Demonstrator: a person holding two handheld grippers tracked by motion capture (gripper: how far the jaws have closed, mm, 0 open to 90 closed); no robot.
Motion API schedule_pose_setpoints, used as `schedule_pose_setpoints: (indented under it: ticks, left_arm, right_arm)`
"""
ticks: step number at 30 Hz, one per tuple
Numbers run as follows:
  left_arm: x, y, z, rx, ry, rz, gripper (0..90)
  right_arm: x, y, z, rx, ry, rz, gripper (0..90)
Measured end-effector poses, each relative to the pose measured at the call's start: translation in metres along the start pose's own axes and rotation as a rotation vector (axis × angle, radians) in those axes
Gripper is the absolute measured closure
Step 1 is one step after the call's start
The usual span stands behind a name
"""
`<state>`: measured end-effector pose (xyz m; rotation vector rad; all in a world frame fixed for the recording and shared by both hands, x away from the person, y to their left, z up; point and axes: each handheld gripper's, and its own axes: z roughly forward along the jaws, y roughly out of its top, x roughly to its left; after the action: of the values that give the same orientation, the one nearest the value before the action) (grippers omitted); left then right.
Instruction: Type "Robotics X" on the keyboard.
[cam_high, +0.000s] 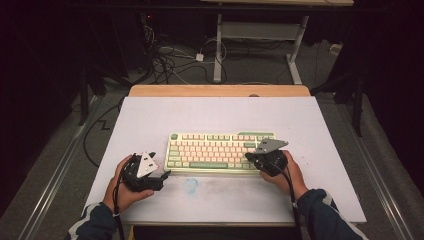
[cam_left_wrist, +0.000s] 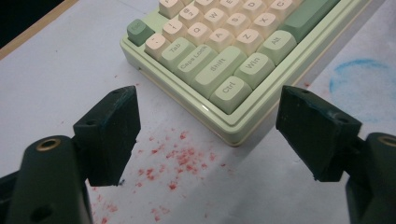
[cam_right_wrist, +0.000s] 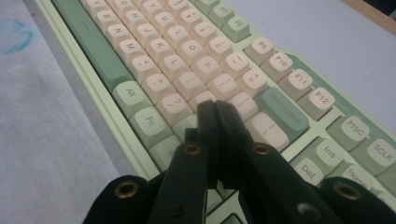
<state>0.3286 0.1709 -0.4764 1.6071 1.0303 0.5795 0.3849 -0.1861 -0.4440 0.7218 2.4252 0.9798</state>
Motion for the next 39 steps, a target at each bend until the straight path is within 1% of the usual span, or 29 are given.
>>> schedule_pose_setpoints:
  ticks: [1,6,9,10,12,13,15,17,18,19,23,25,27,29,32,34,39]
  left_arm:
    - [0.0,0.0,0.0,0.001,0.001,0.001,20.5]
    - [0.0,0.001,0.0,0.006,0.003,0.004,20.5]
    - [0.0,0.0,0.0,0.01,0.011,0.005,21.0]
    - [0.001,0.001,0.0,0.015,0.011,0.011,21.3]
    - [0.0,0.002,-0.001,0.008,0.008,0.007,22.0]
    - [0.001,0.002,-0.001,0.003,0.008,0.005,22.4]
    - [0.001,0.004,-0.003,-0.003,0.003,-0.007,24.6]
    - [0.002,0.005,-0.004,-0.002,0.004,-0.011,29.2]
    - [0.001,0.006,-0.004,-0.004,0.001,-0.015,33.2]
    - [0.002,0.007,-0.005,0.0,-0.001,-0.014,38.6]
    - [0.003,0.012,-0.009,0.017,-0.031,-0.033,63.5]
    - [0.003,0.014,-0.01,0.017,-0.031,-0.032,73.1]
    - [0.005,0.016,-0.011,0.027,-0.041,-0.051,79.8]
    - [0.006,0.017,-0.011,0.032,-0.039,-0.054,86.2]
    - [0.006,0.018,-0.011,0.039,-0.036,-0.051,87.3]
    - [0.006,0.019,-0.01,0.036,-0.041,-0.064,87.3]
    - [0.004,0.02,-0.007,0.057,-0.039,-0.063,87.2]
  right_arm:
    - [0.0,0.0,0.001,0.003,-0.004,0.0,90.0]
    - [-0.003,-0.005,0.003,0.01,0.006,0.002,90.0]
    - [-0.004,-0.007,0.002,0.007,0.002,0.006,90.0]
    - [-0.004,-0.007,0.002,0.007,0.003,0.003,90.0]
    - [-0.003,-0.01,0.004,0.011,0.002,-0.001,90.0]
    - [-0.004,-0.011,0.004,0.001,0.002,0.002,90.0]
    - [-0.004,-0.012,0.003,0.001,0.001,0.002,90.0]
    - [-0.005,-0.013,0.003,-0.002,0.0,0.007,90.0]
    - [-0.005,-0.014,0.003,-0.007,0.0,0.008,90.0]
    - [-0.005,-0.014,0.003,-0.007,-0.002,0.008,90.0]
    - [-0.004,-0.014,0.003,-0.008,-0.009,0.002,90.0]
    - [-0.003,-0.015,0.003,-0.01,-0.011,0.001,90.0]
    - [-0.002,-0.015,0.003,-0.011,-0.015,-0.002,90.0]
    - [-0.002,-0.015,0.003,-0.008,-0.02,-0.012,90.0]
    - [-0.002,-0.015,0.003,-0.009,-0.019,-0.013,90.0]
    - [-0.002,-0.015,0.003,-0.01,-0.02,-0.01,90.0]
    - [-0.002,-0.015,0.003,-0.01,-0.022,-0.015,90.0]
